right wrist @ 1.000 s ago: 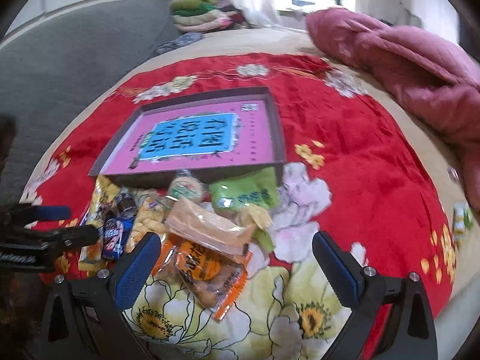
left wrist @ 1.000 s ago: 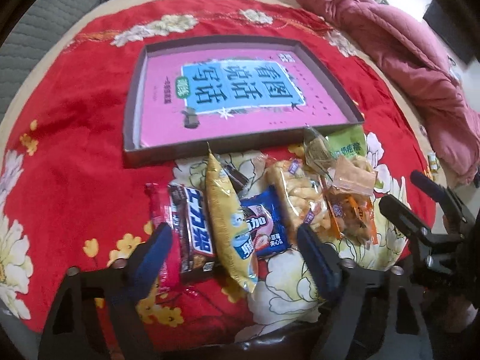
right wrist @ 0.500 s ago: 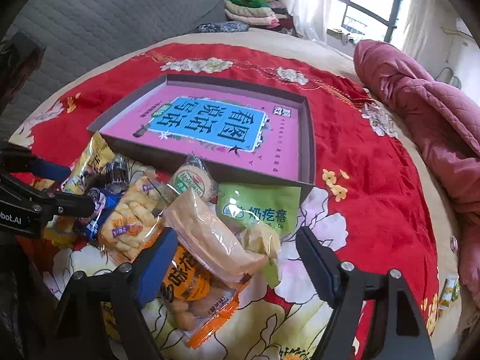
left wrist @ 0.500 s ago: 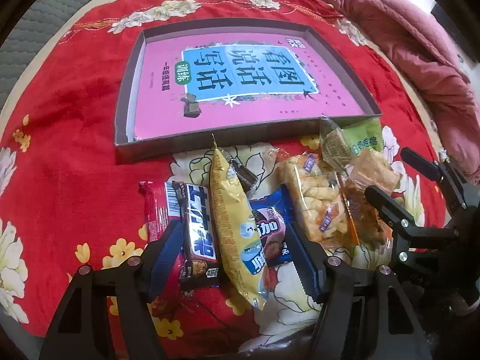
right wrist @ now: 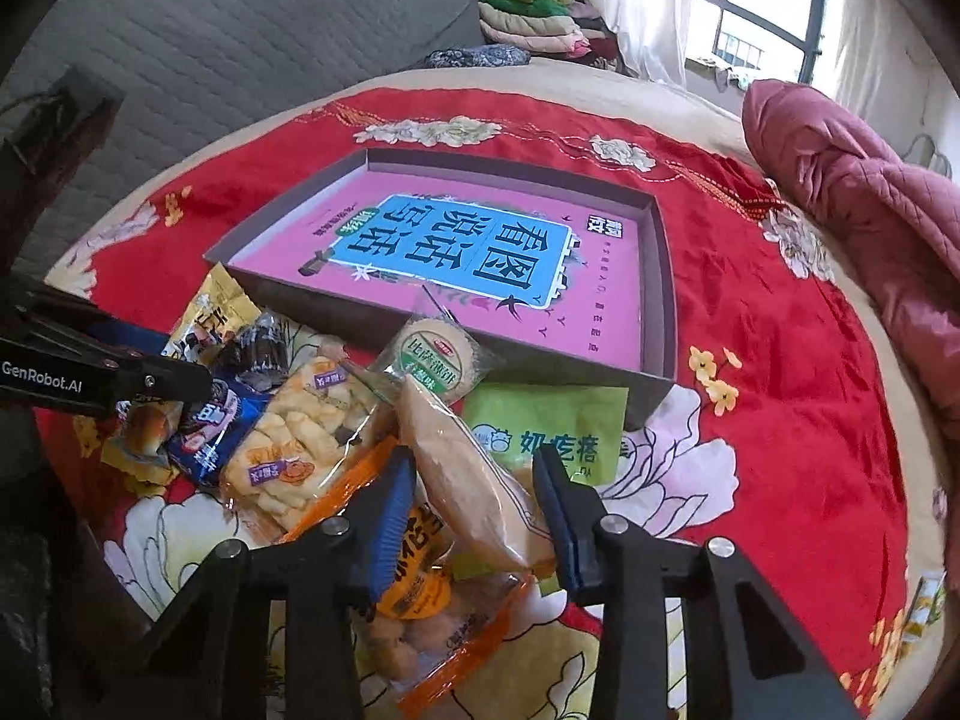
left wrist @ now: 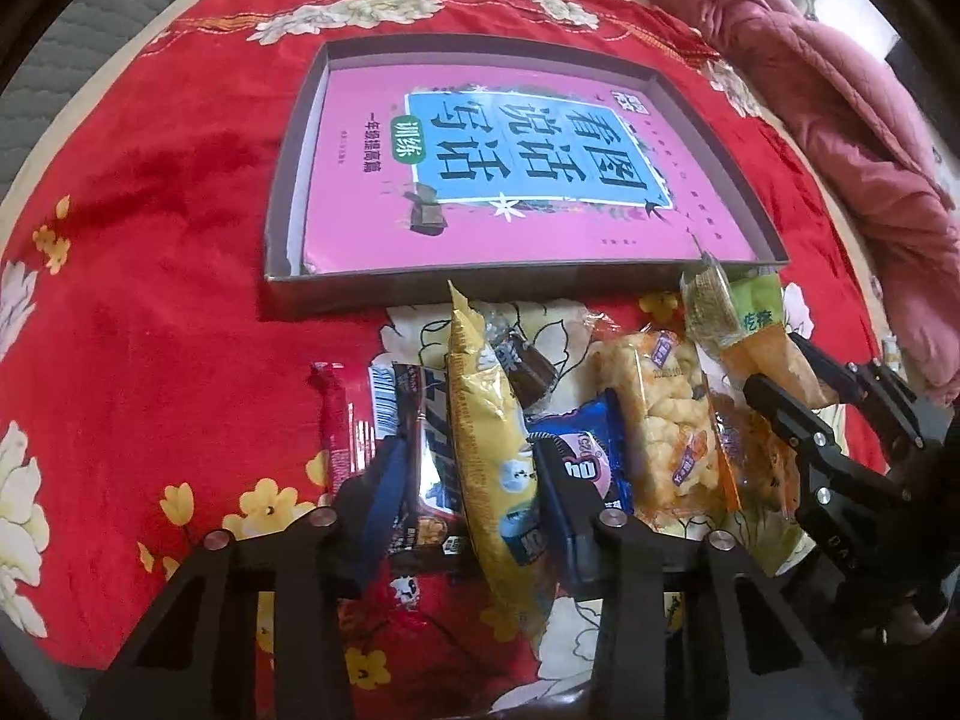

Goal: Organize snacks
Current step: 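Grasp the gold snack bag with the left tool while the right tool grasps a clear pastry bag, then lift both held snacks and carry them over the grey tray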

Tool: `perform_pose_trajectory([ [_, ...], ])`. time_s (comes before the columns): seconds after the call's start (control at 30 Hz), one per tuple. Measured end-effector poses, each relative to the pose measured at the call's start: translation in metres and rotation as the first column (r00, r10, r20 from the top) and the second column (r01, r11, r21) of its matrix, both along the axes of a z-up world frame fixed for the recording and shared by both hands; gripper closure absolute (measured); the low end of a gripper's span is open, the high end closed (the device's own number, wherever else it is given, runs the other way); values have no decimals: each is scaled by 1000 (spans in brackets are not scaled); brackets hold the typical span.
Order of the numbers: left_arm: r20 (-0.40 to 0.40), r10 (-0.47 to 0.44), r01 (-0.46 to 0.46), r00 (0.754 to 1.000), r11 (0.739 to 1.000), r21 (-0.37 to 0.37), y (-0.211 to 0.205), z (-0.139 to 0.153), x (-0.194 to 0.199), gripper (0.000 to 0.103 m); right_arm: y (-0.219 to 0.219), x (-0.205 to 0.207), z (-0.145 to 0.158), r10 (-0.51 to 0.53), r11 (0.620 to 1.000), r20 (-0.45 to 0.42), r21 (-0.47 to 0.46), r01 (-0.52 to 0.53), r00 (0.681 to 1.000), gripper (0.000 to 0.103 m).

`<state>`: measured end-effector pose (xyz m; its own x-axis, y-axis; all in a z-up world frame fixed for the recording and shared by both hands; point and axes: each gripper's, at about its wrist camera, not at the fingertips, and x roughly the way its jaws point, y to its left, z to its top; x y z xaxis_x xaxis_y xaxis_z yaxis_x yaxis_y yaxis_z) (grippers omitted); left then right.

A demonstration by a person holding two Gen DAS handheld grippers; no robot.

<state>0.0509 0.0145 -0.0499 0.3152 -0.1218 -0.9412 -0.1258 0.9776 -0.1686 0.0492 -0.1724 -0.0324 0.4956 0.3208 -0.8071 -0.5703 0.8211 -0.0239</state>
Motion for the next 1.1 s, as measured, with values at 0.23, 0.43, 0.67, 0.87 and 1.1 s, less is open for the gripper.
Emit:
perform_pose_trajectory([
  [0.23, 10, 10, -10, 1000, 999, -44, 8, 7, -5, 68, -8, -1, 4, -14, 998, -31, 68, 16, 999, 67],
  [0.43, 13, 35, -34, 999, 994, -105, 22, 11, -10, 68, -10, 0, 4, -20, 996, -45, 87, 23, 999, 68],
  [0.67, 27, 54, -50, 998, 991, -124, 28, 15, -16, 80, -13, 1, 6, -34, 995, -45, 92, 38, 998, 68],
  [0.87, 63, 58, -49, 996, 989, -139, 32, 24, -22, 89, -18, -2, 9, -47, 992, -47, 114, 52, 998, 71],
  [1.1, 104, 49, -32, 993, 986, -163, 34, 36, -26, 90, -21, -9, 20, -37, 986, -35, 161, 42, 999, 83],
])
